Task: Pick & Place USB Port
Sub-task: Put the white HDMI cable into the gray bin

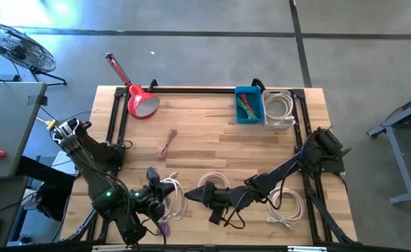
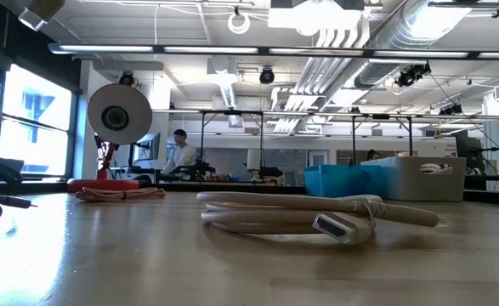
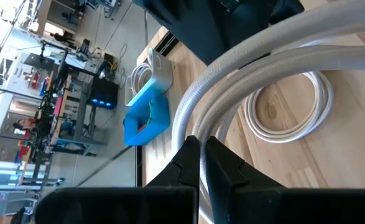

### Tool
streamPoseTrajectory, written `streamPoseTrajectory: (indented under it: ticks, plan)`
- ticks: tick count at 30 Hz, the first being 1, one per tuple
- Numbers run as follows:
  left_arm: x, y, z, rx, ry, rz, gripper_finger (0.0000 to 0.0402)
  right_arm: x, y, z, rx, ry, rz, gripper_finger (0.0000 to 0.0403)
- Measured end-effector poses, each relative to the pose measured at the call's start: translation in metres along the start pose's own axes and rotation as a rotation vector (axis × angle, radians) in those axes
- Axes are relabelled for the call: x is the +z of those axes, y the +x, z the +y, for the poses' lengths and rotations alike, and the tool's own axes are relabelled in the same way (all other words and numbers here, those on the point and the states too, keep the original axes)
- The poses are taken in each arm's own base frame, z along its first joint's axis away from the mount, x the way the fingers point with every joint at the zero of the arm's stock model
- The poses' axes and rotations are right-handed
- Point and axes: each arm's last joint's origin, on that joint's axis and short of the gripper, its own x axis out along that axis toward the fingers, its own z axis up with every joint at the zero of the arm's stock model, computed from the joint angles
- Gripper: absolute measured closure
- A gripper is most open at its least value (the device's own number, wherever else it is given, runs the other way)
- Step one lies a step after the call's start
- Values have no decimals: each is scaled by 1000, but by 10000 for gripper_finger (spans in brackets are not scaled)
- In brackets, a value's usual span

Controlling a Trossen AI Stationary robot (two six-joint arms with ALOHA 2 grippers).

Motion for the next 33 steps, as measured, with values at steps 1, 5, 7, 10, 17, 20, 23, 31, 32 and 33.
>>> streamPoseTrajectory:
  ticks: [1, 5, 7, 10, 17, 20, 23, 31, 32, 33]
  plan:
    - [0, 0, 0, -3, 0, 0, 401, 0, 0, -1, -7, 5, -3, 238]
    - [0, 0, 0, -4, 1, 1, 401, 1, 0, -3, -22, 15, -21, 238]
    - [0, 0, 0, -4, 1, 1, 401, 1, 0, -3, -21, 14, -33, 238]
    - [0, 0, 0, -5, 2, 1, 401, 1, 0, -3, -20, 14, -36, 238]
    - [0, 0, 0, -5, 0, 0, 401, 2, 0, -4, -36, 17, -51, 238]
    - [0, 0, -1, -5, 0, 0, 401, 2, 0, -5, -39, 7, -54, 238]
    - [0, 0, -1, -4, -1, 0, 401, 2, 0, -5, -39, -1, -56, 238]
    - [0, 0, -1, -2, -6, -3, 401, -1, 2, -6, -44, 2, -76, 238]
    - [1, 0, -1, -2, -12, -6, 401, -2, 3, -6, -43, 2, -81, 238]
    - [2, 0, -1, 1, -22, -12, 401, -4, 4, -6, -43, 3, -85, 238]
